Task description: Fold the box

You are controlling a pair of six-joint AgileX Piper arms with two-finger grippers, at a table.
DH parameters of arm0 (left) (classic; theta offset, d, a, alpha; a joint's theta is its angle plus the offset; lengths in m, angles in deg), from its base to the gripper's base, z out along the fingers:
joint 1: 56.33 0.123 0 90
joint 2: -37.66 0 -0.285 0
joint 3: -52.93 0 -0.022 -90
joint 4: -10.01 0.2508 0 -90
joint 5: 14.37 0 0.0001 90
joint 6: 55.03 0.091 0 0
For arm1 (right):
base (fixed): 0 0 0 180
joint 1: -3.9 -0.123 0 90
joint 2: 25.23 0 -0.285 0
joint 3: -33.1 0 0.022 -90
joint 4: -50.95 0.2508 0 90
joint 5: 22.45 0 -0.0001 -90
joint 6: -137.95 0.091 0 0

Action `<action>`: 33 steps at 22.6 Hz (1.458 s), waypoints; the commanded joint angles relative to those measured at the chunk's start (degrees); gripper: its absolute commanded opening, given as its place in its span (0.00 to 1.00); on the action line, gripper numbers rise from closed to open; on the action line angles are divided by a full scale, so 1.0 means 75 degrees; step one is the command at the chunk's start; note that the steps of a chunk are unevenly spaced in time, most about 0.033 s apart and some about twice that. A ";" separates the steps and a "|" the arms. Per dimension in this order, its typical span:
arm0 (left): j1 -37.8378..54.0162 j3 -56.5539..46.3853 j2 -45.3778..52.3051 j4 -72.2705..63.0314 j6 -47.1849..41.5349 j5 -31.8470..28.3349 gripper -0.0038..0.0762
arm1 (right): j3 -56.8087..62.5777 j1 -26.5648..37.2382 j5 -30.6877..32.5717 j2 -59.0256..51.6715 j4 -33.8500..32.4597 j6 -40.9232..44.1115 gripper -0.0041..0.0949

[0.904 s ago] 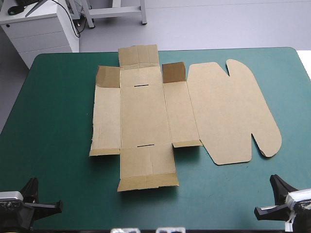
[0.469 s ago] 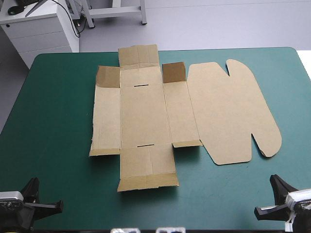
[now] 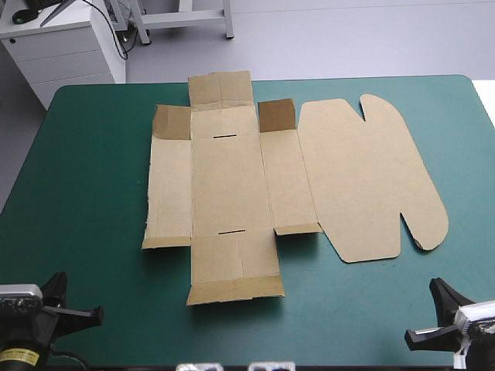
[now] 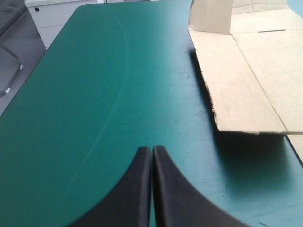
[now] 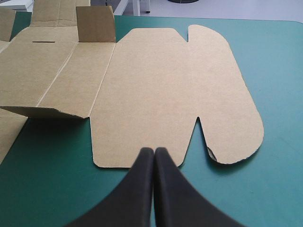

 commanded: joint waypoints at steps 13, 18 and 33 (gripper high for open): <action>-0.0009 0.2892 -0.5587 -0.0147 0.0122 -0.0648 0.04 | -0.0173 -0.0004 -0.0610 -0.0137 0.0004 -0.0060 0.02; 0.0005 0.3500 -0.7024 -0.1343 0.1431 -0.0002 0.07 | -0.0173 -0.0004 -0.0610 -0.0137 0.0004 -0.0060 0.02; 0.2942 0.5264 -1.0993 -0.6718 0.4240 0.3358 0.06 | -0.0173 -0.0004 -0.0610 -0.0137 0.0004 -0.0060 0.02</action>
